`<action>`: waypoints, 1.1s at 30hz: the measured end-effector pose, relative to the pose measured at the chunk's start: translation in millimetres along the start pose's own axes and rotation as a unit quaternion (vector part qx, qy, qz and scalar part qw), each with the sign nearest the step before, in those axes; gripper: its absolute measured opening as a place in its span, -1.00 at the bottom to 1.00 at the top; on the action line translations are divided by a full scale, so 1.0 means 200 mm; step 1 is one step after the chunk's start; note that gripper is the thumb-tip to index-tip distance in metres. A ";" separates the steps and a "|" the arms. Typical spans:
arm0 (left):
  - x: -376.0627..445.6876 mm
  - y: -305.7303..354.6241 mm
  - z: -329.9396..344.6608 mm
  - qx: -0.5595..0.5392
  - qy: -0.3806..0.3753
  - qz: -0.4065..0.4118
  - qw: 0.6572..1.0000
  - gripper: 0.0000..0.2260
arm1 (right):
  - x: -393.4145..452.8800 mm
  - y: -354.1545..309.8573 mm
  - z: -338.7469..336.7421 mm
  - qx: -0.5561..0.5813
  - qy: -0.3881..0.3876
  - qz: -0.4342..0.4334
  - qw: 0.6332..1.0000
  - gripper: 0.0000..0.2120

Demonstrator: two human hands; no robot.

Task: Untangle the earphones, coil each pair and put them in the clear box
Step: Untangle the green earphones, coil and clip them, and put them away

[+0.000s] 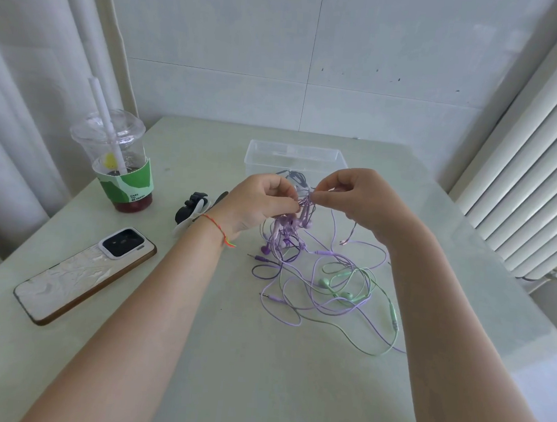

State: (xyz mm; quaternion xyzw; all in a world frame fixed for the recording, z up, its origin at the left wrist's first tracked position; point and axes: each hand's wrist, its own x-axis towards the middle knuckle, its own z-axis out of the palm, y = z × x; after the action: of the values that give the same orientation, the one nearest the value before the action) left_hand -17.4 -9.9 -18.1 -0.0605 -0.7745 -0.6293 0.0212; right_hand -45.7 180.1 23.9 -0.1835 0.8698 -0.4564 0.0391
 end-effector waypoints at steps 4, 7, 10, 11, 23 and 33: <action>0.00 0.00 -0.02 0.000 -0.002 -0.013 1.000 -0.90 | 0.00 0.01 -0.01 0.000 0.007 0.010 1.000 -0.88; 0.01 0.00 -0.01 0.002 0.004 -0.022 1.000 -0.94 | 0.00 0.00 0.00 -0.020 0.015 0.006 1.000 -0.87; 0.00 0.00 0.00 -0.004 0.019 -0.019 1.000 -0.92 | 0.00 0.00 0.00 -0.037 0.018 0.010 0.999 -0.85; 0.00 0.01 0.00 -0.001 0.029 -0.015 0.999 -0.90 | 0.00 0.00 0.00 -0.042 0.016 0.013 0.999 -0.84; 0.02 -0.03 -0.02 0.069 0.037 0.024 0.997 -0.82 | 0.03 0.02 0.02 -0.028 0.060 -0.004 0.998 -0.81; 0.06 -0.10 -0.03 0.131 0.191 -0.018 0.973 -0.92 | 0.07 0.16 -0.09 -0.184 0.159 0.060 0.968 -0.81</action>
State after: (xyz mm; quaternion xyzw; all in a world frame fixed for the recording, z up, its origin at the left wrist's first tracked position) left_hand -32.5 -18.0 -34.8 0.0779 -0.8328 -0.5227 0.1648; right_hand -72.3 205.7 10.8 -0.0603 0.9432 -0.3090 -0.1065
